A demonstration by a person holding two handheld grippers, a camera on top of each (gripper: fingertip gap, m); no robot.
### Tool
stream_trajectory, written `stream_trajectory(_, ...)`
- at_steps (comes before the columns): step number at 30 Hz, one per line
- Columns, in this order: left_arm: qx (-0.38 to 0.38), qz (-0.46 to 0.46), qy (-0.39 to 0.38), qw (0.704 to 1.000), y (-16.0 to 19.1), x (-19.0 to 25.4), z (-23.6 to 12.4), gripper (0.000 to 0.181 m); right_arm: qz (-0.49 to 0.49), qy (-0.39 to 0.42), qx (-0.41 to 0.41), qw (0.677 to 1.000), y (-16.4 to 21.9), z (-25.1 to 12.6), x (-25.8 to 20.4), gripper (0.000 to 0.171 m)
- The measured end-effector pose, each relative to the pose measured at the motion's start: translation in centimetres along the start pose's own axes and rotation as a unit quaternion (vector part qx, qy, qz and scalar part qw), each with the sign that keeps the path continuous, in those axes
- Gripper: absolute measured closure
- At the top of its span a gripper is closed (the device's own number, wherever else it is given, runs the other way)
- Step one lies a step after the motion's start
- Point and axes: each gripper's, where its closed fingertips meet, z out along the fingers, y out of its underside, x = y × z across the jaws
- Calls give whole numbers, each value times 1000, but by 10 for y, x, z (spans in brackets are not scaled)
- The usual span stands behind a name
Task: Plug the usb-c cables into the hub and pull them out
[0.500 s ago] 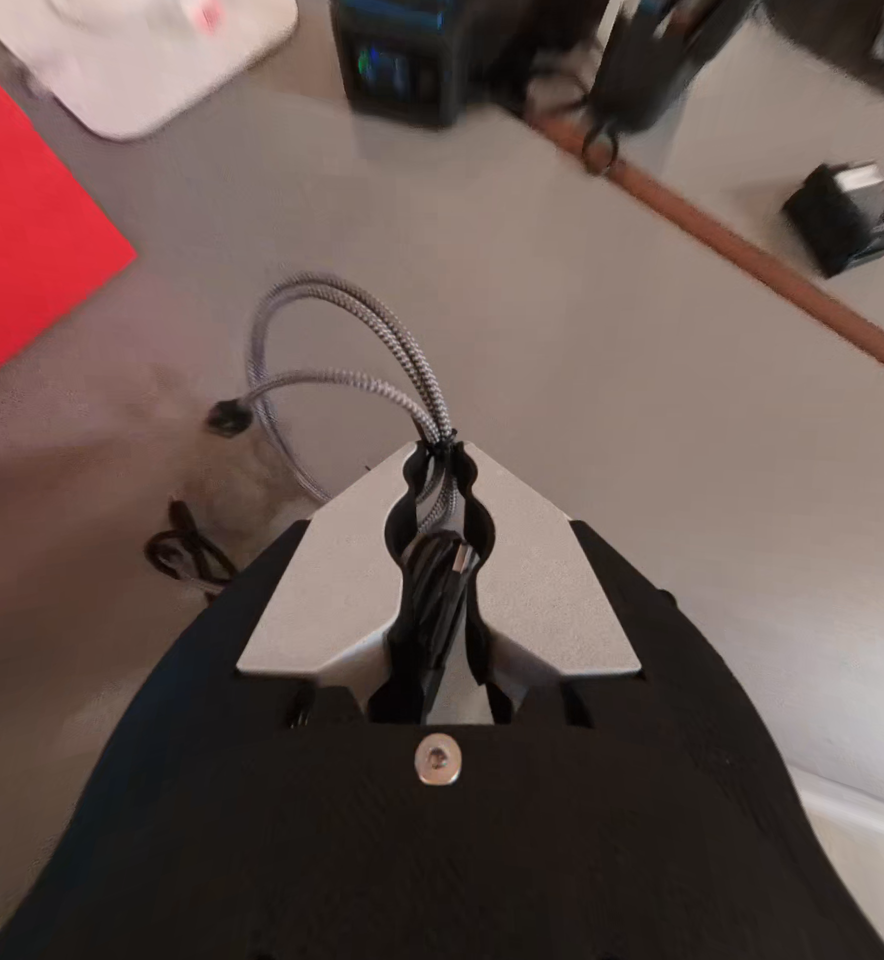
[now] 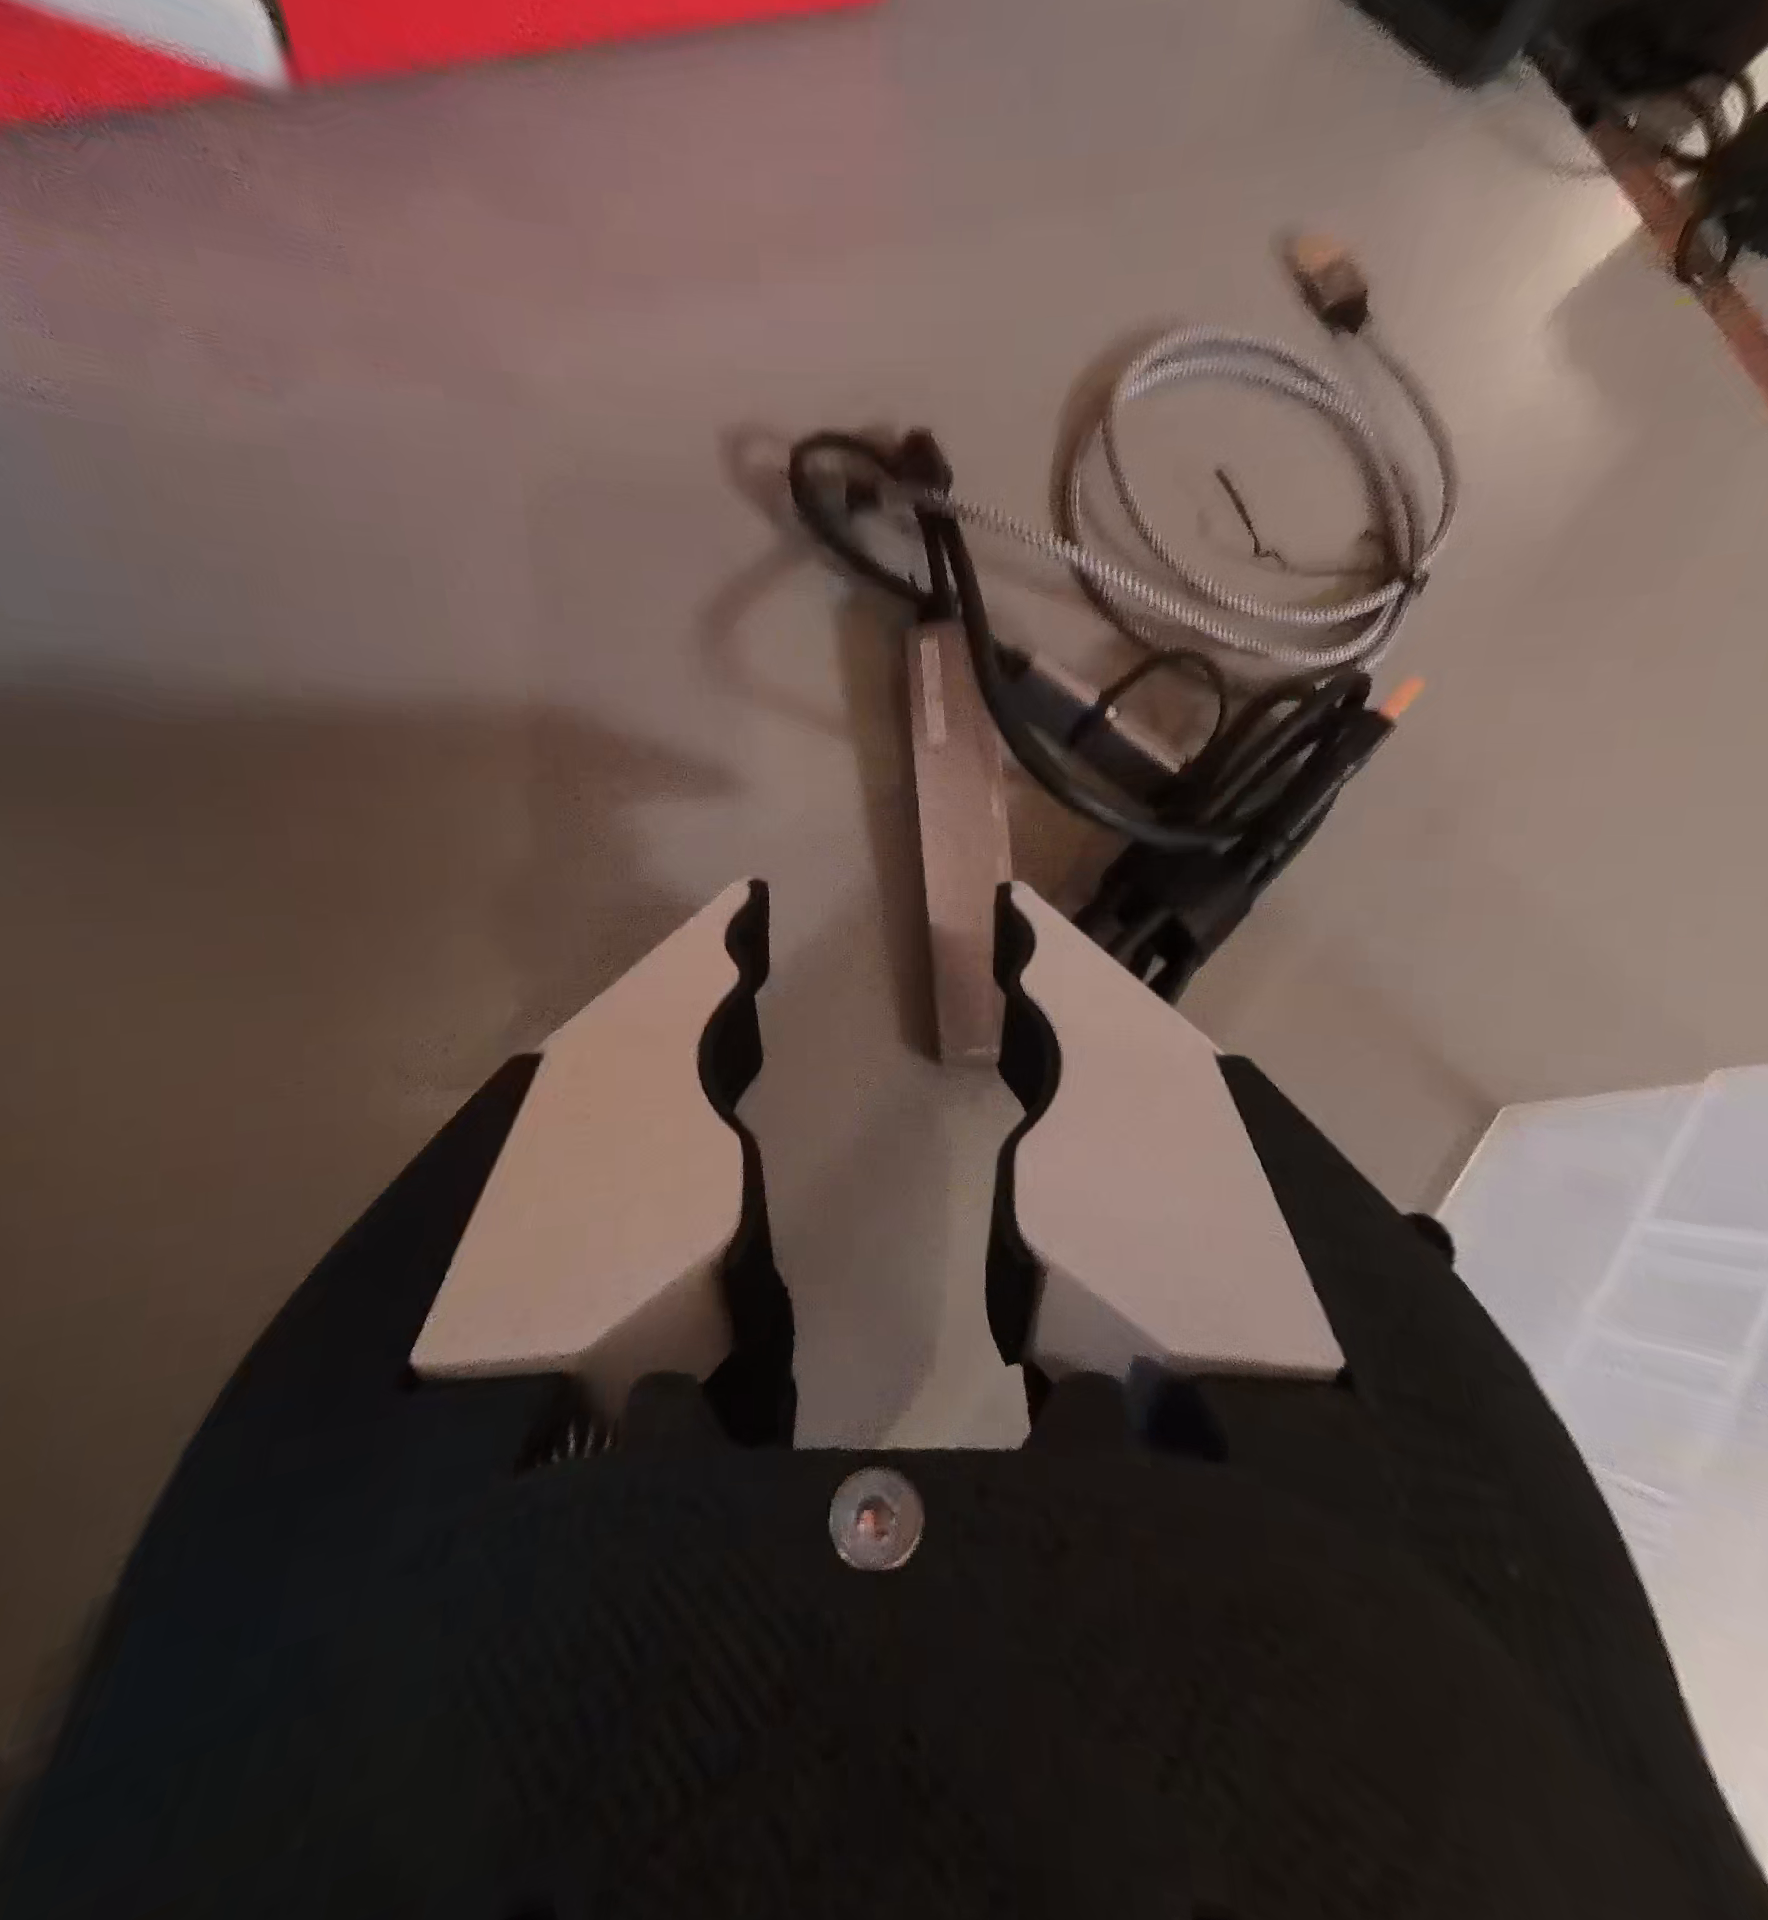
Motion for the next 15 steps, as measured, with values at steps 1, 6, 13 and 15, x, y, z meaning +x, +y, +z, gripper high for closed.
stream_trajectory(1,-2,-1,4,1000,2,2,1,140,-1,7,-8,1000,7,5,1,128)
stream_trajectory(6,-9,-1,11,1000,8,6,2,141,17,-3,-28,999,19,32,8,123)
stream_trajectory(13,-24,20,16,999,20,7,-3,140,18,-26,-5,999,15,30,5,152)
stream_trajectory(15,-57,21,10,998,33,5,0,144,44,-68,29,996,9,21,-10,152)
